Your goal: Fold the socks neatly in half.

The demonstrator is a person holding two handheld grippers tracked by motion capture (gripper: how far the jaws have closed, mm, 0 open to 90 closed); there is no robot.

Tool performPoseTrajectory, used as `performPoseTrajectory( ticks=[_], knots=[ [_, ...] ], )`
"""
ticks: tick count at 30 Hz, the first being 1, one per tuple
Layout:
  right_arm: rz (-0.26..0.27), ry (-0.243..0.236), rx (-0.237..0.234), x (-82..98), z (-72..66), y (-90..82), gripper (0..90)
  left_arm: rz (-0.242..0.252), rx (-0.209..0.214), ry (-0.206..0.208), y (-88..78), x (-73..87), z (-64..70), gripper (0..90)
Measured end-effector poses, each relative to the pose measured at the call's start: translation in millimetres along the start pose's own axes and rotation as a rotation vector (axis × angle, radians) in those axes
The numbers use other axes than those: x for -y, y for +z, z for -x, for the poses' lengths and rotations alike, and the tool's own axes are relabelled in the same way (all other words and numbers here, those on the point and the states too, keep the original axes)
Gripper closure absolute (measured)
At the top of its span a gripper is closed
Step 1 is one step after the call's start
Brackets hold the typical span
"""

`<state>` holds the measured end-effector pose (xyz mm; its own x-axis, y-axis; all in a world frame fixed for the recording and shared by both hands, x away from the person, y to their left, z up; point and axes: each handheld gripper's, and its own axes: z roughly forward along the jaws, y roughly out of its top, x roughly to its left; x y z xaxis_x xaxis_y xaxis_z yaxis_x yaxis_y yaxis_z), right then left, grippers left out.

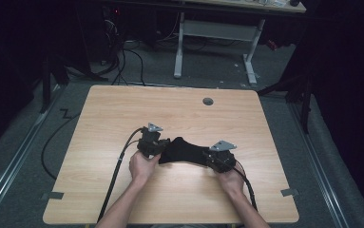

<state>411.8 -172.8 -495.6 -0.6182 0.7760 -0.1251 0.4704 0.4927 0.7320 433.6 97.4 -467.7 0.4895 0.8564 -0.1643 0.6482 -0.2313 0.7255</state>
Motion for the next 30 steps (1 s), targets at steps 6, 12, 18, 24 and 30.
performPoseTrajectory(
  ticks=[6, 12, 18, 24, 30],
  knots=[
    [0.0, 0.001, 0.0, 0.1, -0.2, -0.2, 69.5, -0.017, 0.015, -0.009, 15.0, 2.5, 0.8, 67.3],
    [0.0, 0.0, 0.001, 0.2, -0.2, -0.2, 69.5, 0.036, 0.041, 0.015, -0.3, -0.5, 6.1, 57.9],
    [0.001, 0.0, 0.001, 0.3, -0.1, -0.1, 69.5, 0.07, 0.033, 0.043, -18.1, -1.8, 4.6, 57.6],
    [0.002, 0.0, 0.001, 0.4, -0.1, 0.0, 69.5, 0.035, -0.013, 0.066, -14.2, 9.9, 4.8, 52.6],
    [0.001, -0.002, 0.003, 0.3, -0.5, -0.1, 69.5, -0.017, -0.078, 0.115, 7.7, 15.0, 16.0, 45.1]
  ],
)
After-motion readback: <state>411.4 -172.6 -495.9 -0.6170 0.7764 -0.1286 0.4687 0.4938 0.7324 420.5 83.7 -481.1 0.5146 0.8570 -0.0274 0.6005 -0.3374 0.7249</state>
